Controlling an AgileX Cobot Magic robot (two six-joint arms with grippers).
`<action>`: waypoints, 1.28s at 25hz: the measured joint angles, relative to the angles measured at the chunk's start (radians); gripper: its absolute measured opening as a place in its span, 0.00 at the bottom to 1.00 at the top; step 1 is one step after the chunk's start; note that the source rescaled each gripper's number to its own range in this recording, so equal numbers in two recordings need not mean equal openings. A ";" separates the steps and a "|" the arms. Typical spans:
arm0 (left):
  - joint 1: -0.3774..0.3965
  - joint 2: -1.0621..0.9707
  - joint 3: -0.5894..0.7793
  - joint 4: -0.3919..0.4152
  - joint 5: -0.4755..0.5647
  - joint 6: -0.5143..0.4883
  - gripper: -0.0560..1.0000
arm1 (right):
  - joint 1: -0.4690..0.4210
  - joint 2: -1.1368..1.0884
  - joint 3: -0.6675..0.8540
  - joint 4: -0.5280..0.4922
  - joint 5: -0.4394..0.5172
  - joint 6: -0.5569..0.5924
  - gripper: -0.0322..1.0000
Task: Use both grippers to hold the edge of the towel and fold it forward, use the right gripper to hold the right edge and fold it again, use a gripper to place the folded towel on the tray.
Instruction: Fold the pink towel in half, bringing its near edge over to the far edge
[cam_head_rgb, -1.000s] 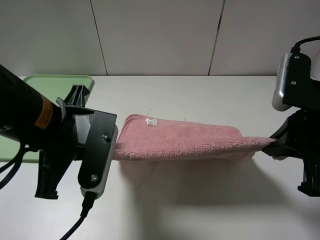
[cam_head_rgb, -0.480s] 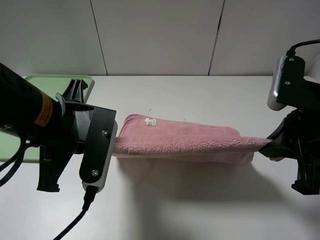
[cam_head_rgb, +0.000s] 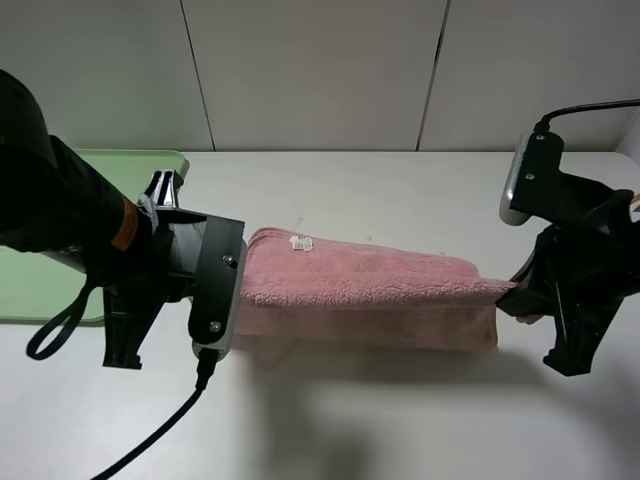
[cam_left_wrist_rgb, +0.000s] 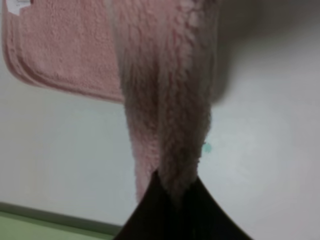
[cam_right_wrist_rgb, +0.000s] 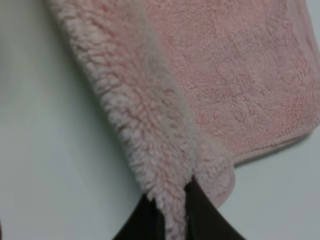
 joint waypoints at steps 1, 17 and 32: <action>0.008 0.007 -0.011 0.002 -0.004 0.002 0.05 | 0.000 0.015 0.000 -0.007 -0.013 0.000 0.03; 0.069 0.260 -0.225 0.021 0.034 0.071 0.05 | 0.000 0.222 -0.013 -0.116 -0.169 0.002 0.03; 0.144 0.315 -0.282 0.009 -0.056 0.098 0.05 | -0.104 0.371 -0.139 -0.144 -0.197 0.002 0.03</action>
